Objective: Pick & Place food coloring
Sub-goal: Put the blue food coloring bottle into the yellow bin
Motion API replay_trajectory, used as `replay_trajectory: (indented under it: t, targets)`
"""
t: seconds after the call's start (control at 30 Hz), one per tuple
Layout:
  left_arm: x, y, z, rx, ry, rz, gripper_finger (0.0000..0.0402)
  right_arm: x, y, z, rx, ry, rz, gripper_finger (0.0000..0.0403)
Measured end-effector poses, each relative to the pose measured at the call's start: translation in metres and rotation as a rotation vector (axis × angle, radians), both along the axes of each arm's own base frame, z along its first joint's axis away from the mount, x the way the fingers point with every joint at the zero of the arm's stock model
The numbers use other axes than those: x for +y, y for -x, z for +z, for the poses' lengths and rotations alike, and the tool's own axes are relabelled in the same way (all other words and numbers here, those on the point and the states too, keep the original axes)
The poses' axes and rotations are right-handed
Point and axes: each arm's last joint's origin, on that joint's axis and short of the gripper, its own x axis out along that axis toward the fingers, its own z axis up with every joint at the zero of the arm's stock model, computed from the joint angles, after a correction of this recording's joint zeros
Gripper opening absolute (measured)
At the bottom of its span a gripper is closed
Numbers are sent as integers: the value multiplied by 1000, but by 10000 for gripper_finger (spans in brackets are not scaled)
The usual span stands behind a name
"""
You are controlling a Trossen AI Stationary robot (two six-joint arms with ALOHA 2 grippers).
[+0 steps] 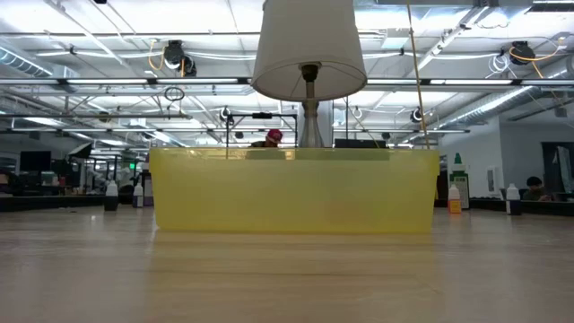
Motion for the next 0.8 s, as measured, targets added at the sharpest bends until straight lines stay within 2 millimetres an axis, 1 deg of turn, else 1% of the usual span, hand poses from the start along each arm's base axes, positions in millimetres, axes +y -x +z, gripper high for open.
replay_trajectory:
  t: [0.17,0.37,0.47,0.57,0.63,0.7,0.8]
  targets:
    - [0,0,0,0,0,0,67,-8,-12,-1,-127,27,1,117]
    - [0,0,0,0,0,0,67,-26,-34,-1,-290,68,30,115]
    - [0,0,0,0,0,0,67,-41,-48,0,-410,128,42,115]
    - [0,0,0,0,0,0,67,-60,-60,0,-519,219,69,108]
    - [0,0,0,0,0,0,67,-72,-69,7,-622,242,79,101]
    - [0,0,0,0,0,0,67,-81,-74,15,-685,249,100,96]
    - [0,0,0,0,0,0,67,-93,-75,17,-711,304,132,98]
